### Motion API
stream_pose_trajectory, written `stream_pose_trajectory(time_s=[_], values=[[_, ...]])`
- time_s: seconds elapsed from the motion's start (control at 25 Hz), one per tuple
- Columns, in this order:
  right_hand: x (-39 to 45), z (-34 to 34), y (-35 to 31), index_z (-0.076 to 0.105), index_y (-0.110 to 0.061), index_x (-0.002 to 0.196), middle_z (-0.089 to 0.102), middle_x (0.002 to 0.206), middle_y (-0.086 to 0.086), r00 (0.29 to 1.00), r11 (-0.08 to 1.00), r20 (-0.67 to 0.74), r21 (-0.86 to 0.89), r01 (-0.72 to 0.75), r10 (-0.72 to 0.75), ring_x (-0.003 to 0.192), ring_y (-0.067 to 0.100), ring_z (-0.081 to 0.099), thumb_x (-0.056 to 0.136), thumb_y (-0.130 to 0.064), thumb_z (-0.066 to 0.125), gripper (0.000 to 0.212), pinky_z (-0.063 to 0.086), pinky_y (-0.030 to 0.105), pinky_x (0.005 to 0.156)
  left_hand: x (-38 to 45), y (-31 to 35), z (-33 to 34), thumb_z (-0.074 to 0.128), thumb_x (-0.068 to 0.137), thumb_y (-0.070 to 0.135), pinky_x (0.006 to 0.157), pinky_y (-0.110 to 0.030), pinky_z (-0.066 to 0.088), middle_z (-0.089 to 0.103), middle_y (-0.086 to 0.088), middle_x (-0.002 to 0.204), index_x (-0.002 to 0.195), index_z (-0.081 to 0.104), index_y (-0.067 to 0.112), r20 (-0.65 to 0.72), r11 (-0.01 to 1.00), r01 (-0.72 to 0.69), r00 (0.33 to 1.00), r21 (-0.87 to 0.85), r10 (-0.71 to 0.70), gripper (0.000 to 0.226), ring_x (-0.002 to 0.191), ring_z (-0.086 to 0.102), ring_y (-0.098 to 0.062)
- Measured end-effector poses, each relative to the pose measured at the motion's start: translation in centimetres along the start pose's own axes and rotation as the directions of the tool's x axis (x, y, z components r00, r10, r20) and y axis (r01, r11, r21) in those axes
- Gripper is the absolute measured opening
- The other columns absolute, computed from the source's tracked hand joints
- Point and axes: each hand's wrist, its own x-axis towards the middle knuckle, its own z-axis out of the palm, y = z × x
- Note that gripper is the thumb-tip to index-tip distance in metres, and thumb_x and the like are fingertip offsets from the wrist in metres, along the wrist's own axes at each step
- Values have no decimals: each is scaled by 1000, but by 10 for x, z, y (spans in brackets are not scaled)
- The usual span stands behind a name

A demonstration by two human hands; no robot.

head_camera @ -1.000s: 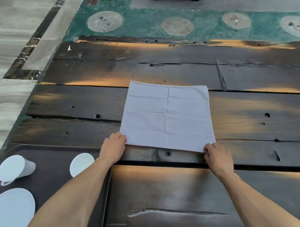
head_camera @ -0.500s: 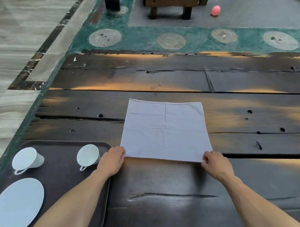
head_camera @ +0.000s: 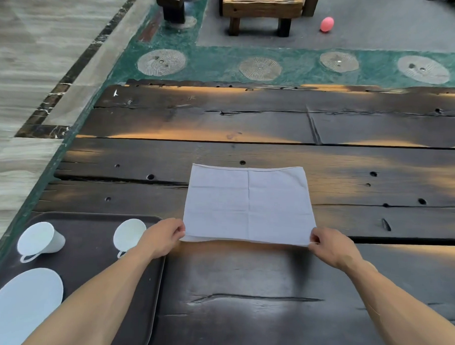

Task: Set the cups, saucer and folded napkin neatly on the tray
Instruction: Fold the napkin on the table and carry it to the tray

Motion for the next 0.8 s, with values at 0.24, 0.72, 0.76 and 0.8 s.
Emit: stream_pose_trajectory(time_s=[0.24,0.72,0.76,0.8], values=[[47,-42,-6,57,-25,70,65,69,-7,994,964,-85,263,-41,66,67,13,59,76,-23,60,7,45,30,55,44,8,-33,52,98,23,82,-38,48,58,6,95,92,58,25,-126,989,14,991,-144,-33,9,89,56,-18],[160,-72,-3,60,-25,83,65,84,-5,984,913,-142,406,-41,107,76,17,59,84,-19,57,8,41,30,56,157,14,-56,48,100,16,79,-35,43,54,-1,100,98,61,14,-276,957,14,956,-291,-98,13,90,55,-19],[170,-73,-4,61,-25,85,66,85,-4,985,914,-136,403,-40,103,79,20,59,84,-18,57,7,43,32,60,167,12,-55,48,100,16,78,-35,43,54,-2,100,99,61,14,-273,956,32,955,-292,-115,14,90,55,-19],[181,-72,-4,62,-24,87,67,86,-2,986,916,-134,399,-35,96,81,23,60,84,-18,57,8,44,33,63,176,10,-54,47,100,16,78,-36,44,54,-2,101,100,61,14,-270,956,44,955,-290,-126,14,90,55,-20]])
